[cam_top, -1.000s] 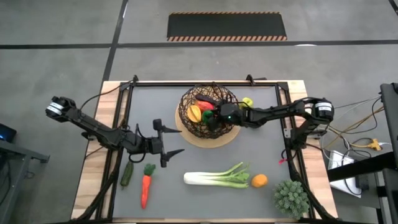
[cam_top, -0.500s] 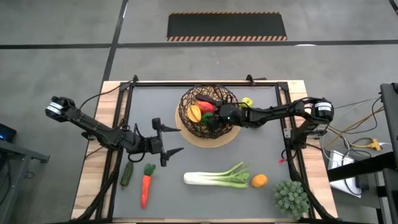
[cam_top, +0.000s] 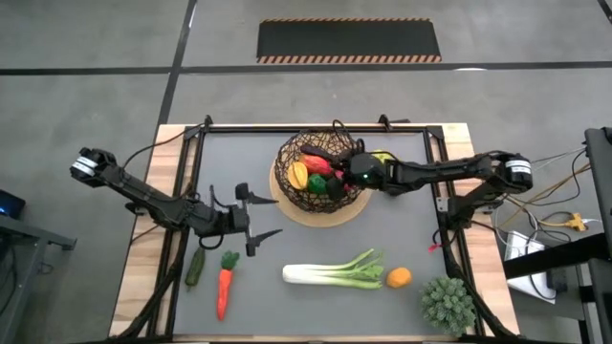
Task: Build produce basket
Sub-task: Put the carrot into the basket
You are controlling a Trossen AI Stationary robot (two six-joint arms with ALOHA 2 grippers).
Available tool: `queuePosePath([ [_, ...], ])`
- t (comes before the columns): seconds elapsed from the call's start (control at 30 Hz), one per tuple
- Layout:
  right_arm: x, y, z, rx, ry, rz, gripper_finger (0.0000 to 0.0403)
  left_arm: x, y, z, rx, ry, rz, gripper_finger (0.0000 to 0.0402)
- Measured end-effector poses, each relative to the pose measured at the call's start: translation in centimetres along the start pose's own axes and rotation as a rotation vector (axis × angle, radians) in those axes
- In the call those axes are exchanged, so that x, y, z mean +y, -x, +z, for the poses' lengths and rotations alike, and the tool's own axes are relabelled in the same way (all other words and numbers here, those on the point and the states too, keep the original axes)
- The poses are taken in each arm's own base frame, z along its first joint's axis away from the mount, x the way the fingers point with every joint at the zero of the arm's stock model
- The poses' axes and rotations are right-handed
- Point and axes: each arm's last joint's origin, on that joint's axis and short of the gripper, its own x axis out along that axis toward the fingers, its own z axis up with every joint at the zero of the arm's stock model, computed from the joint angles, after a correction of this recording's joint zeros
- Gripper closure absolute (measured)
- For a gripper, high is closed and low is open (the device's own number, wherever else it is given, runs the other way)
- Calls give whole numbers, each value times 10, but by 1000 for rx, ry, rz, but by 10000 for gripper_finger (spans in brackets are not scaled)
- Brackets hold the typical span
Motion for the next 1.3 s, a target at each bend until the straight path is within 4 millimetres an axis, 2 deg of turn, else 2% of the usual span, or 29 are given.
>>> queuePosePath([
  [0.17,13,23,8,-39,86,76,163,-23,-4,-17,106,267,-62,66],
  [0.33,23,38,11,-72,149,127,167,-45,-10,-28,285,604,-33,66],
  [0.47,28,41,9,-73,196,145,167,-58,-5,-43,645,723,100,66],
  [0.63,29,39,7,-65,212,145,168,-66,10,-55,1195,765,416,66],
  [0.77,28,39,5,-58,224,141,168,-81,9,-57,1473,775,504,66],
  [1.0,28,39,5,-67,235,127,170,-99,4,-59,1646,790,460,66],
  [1.3,27,38,5,-63,241,125,171,-117,23,-57,1713,858,487,66],
])
